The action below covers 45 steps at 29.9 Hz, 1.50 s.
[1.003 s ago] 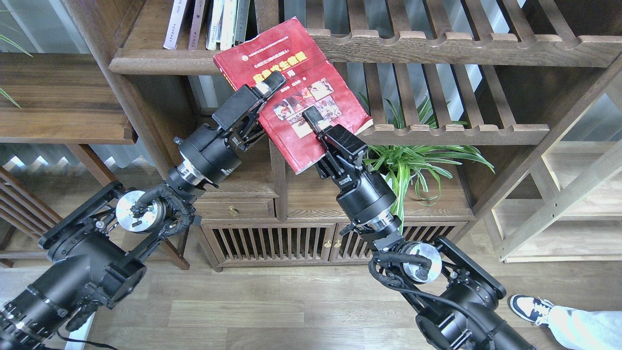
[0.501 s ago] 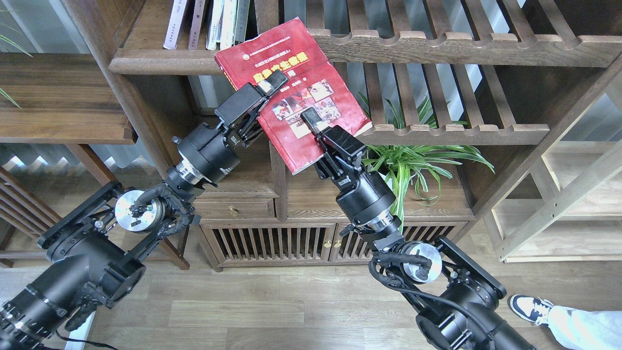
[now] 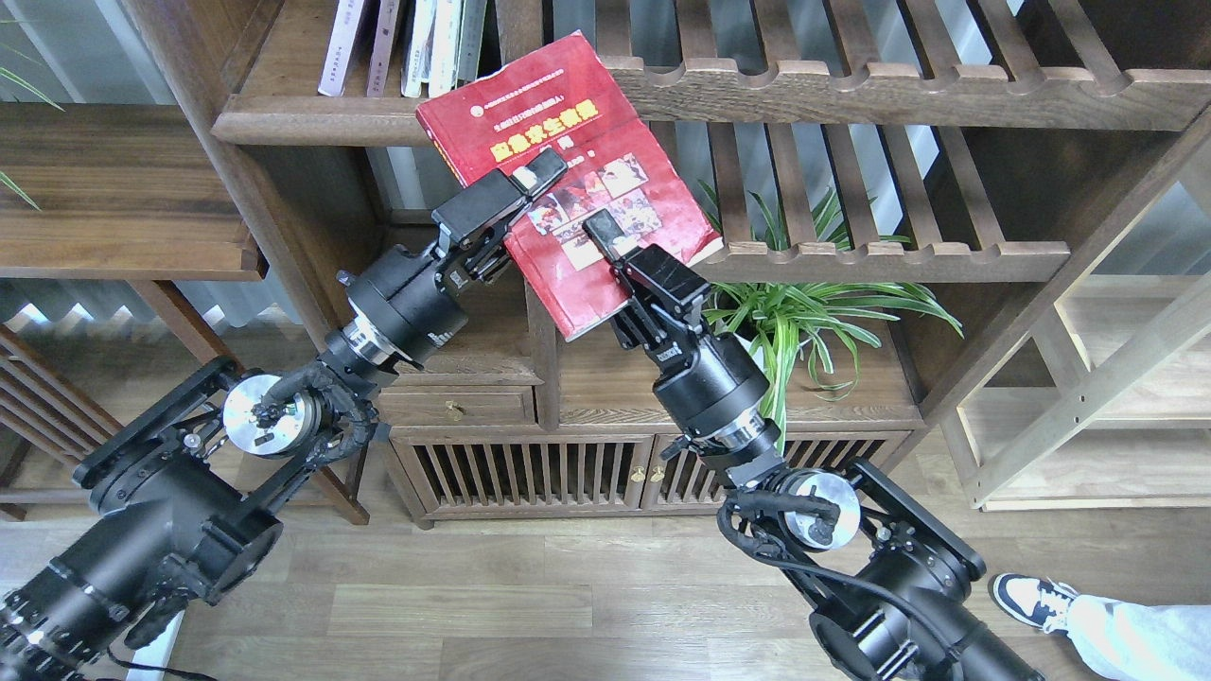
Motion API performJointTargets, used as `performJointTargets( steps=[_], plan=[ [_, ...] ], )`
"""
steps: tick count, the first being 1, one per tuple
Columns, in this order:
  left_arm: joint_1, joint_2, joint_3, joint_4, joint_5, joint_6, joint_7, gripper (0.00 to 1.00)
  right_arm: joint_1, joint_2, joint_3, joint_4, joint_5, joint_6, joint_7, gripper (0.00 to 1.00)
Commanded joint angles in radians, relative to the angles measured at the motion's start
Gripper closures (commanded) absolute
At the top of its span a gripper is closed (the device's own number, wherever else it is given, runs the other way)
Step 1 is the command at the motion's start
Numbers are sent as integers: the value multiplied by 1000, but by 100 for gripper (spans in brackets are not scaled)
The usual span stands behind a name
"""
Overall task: Organize books on shelf
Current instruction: 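Hold the book with both grippers, then open the right gripper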
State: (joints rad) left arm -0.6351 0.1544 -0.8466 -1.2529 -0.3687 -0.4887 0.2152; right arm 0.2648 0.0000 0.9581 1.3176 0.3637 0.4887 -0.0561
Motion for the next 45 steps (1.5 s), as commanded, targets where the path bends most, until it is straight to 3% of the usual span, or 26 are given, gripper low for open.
performJointTargets(
  steps=[1,6,12,23,30,33,36,39,45],
  plan=[
    [0,4,3,1,2,0,0,67,1,0,2,0,0,0,1,96],
    [0,7,3,1,2,0,3,87,2,0,2,0,0,0,1,96],
    [-2,4,3,3,2,0,4,97,5,0,2,0,0,0,1,96],
    [0,-4,3,4,2,0,4,98,5,0,7,-1,0,0,2,93],
    [0,-3,3,4,2,0,4,98,5,0,10,-1,-2,0,4,76],
    [0,-1,1,4,2,0,4,98,7,0,14,-1,-6,0,2,62],
    [2,2,1,4,2,0,3,98,7,0,22,-1,-34,0,4,41],
    [2,2,1,4,2,0,3,98,10,0,31,-1,-42,0,4,28],
    [0,5,0,3,2,0,3,98,11,0,53,-3,-49,0,4,18]
  ],
)
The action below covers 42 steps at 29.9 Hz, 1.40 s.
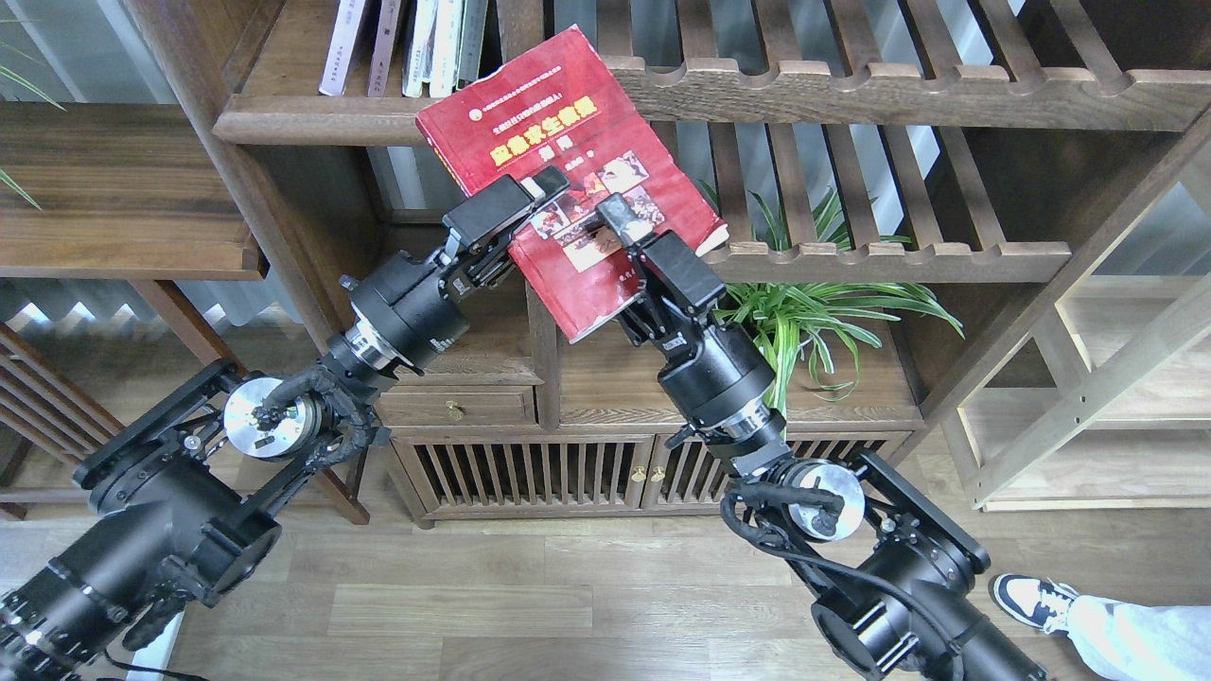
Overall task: Organize books on shelf
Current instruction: 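Hold the book with both grippers, then open the right gripper, then lift the maroon book with the left gripper onto the top shelf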
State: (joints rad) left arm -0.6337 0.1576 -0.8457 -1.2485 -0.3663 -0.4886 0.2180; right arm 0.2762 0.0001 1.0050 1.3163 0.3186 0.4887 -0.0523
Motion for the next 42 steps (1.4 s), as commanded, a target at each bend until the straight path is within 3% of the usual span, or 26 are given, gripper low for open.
performJointTargets(
  steps=[1,12,22,42],
  plan=[
    [-1,3,-1,-5,0,0,0,98,0,0,14,-2,-6,0,0,17],
    [3,91,-16,-25,69,0,-20,97,1,0,118,-25,-12,0,6,14],
    [-1,161,-79,-60,254,0,-8,97,6,0,142,-55,-15,-5,6,14],
    [26,270,-409,-295,673,0,17,100,58,0,170,-98,-13,-13,3,11]
  ],
)
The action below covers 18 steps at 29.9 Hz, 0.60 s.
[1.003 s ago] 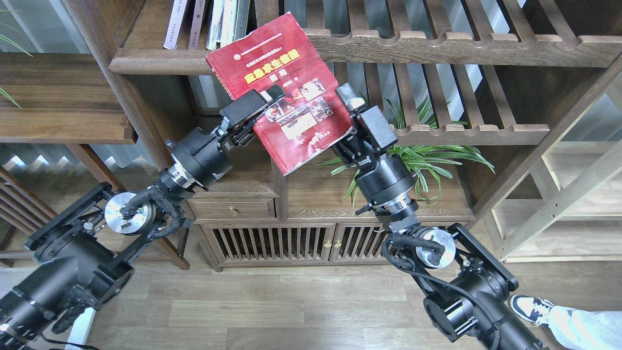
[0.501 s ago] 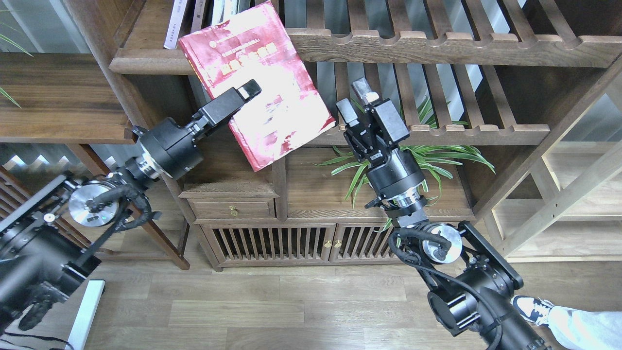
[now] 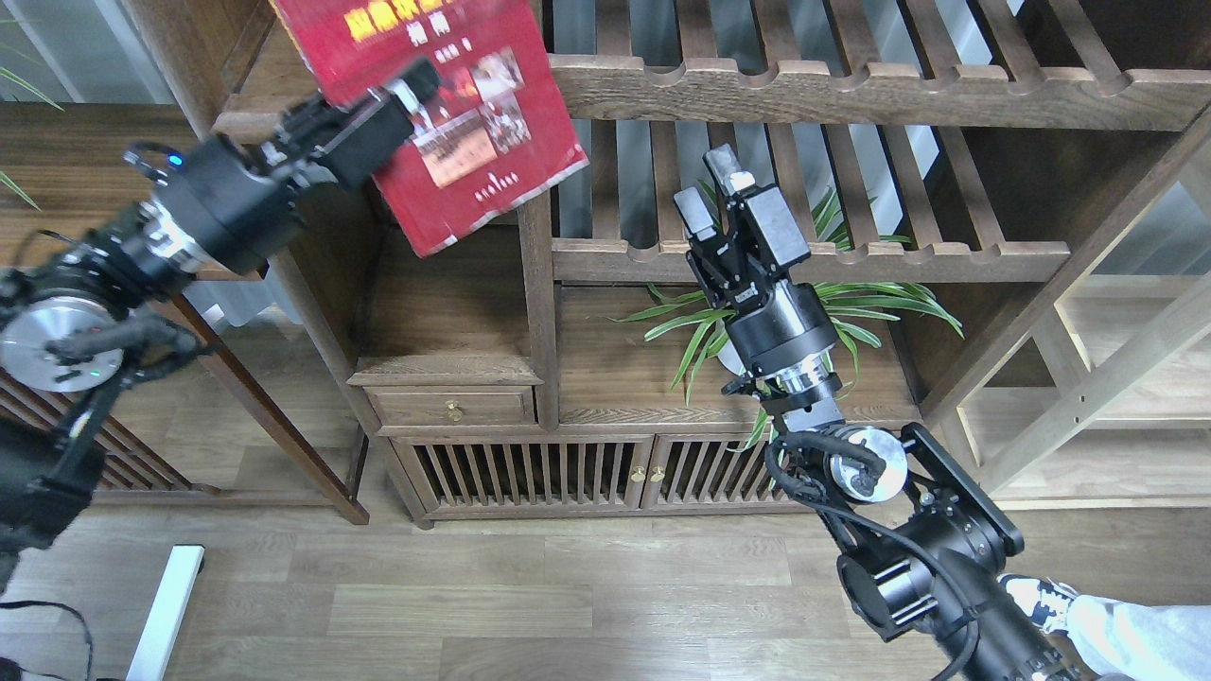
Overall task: Organize books on shelf
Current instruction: 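Lift the maroon book with the left gripper onto the top shelf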
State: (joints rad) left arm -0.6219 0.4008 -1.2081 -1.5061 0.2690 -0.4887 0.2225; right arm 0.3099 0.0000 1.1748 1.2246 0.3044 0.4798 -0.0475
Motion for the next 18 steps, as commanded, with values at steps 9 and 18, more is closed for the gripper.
performJointTargets(
  steps=[9,18],
  plan=[
    [56,38,-200,-65,147,0,41,100,67,0,-14,-13,4,-76,-3,11],
    [57,26,-231,-92,217,0,38,100,72,0,-14,-11,5,-81,-3,11]
  ],
)
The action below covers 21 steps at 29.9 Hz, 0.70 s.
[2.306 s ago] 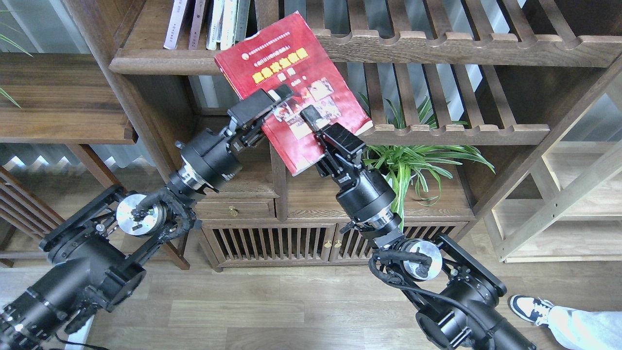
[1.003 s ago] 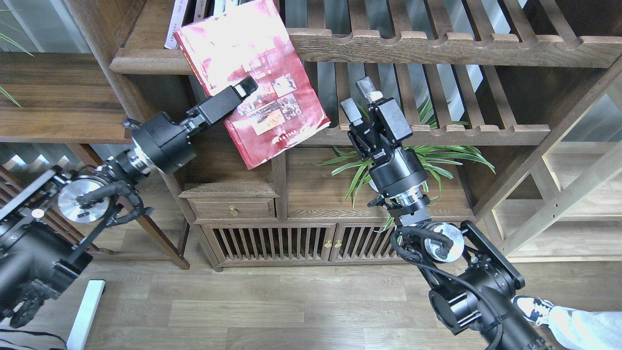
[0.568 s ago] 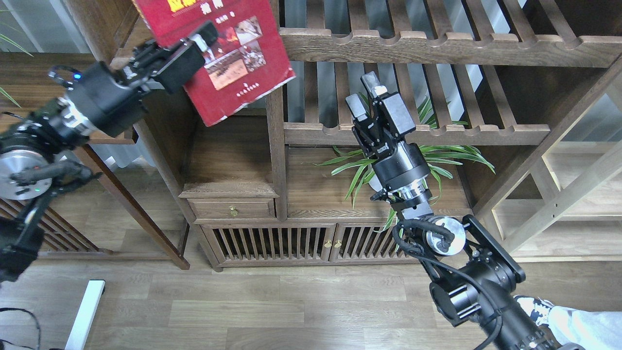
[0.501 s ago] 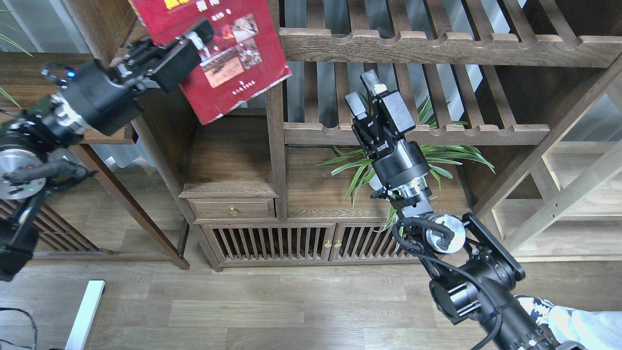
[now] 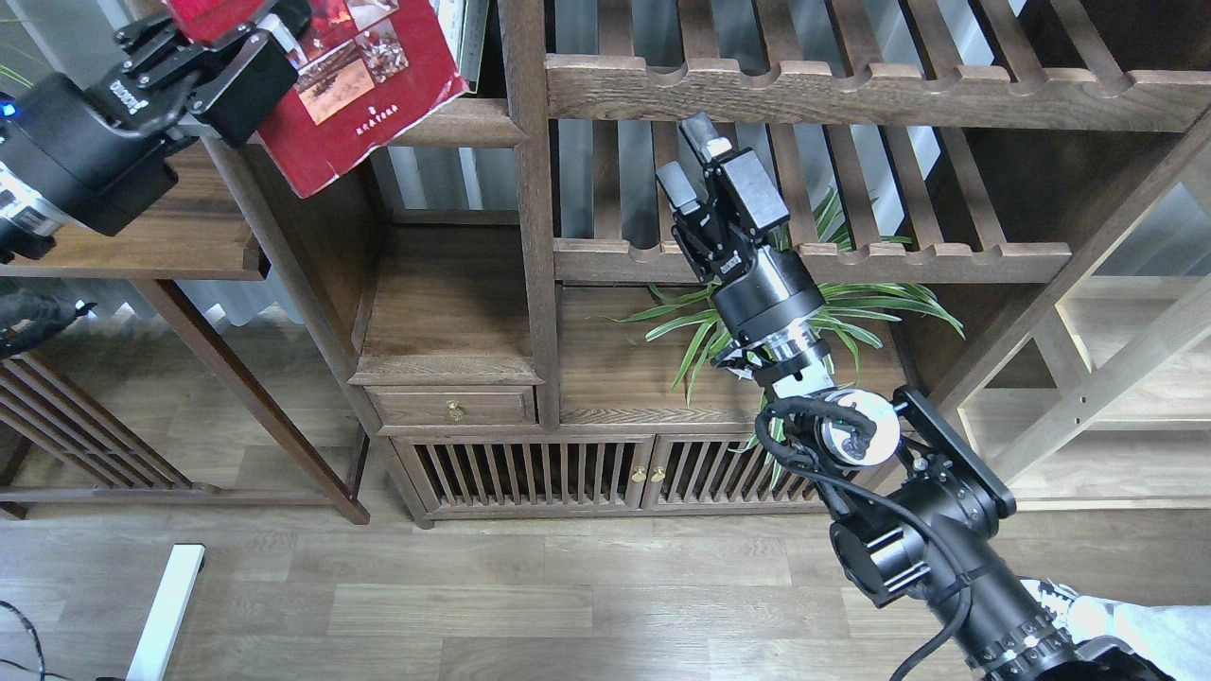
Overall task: Organize books on shelf
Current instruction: 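Lift the maroon book with the left gripper onto the top shelf, then push the maroon book deeper onto the top shelf with the left gripper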
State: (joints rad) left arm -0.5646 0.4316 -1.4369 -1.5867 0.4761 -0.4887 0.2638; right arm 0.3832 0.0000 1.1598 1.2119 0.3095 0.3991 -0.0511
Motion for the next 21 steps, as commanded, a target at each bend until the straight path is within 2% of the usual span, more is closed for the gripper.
performJointTargets(
  steps=[1,12,21],
  plan=[
    [0,-8,0,-18,21,0,-3,100,-1,0,4,0,0,0,1,11],
    [-1,-79,-2,-91,125,0,-3,100,8,0,12,0,2,-12,1,11],
    [-1,-120,-2,-119,187,182,-28,100,32,0,15,-9,7,-19,4,11]
  ],
)
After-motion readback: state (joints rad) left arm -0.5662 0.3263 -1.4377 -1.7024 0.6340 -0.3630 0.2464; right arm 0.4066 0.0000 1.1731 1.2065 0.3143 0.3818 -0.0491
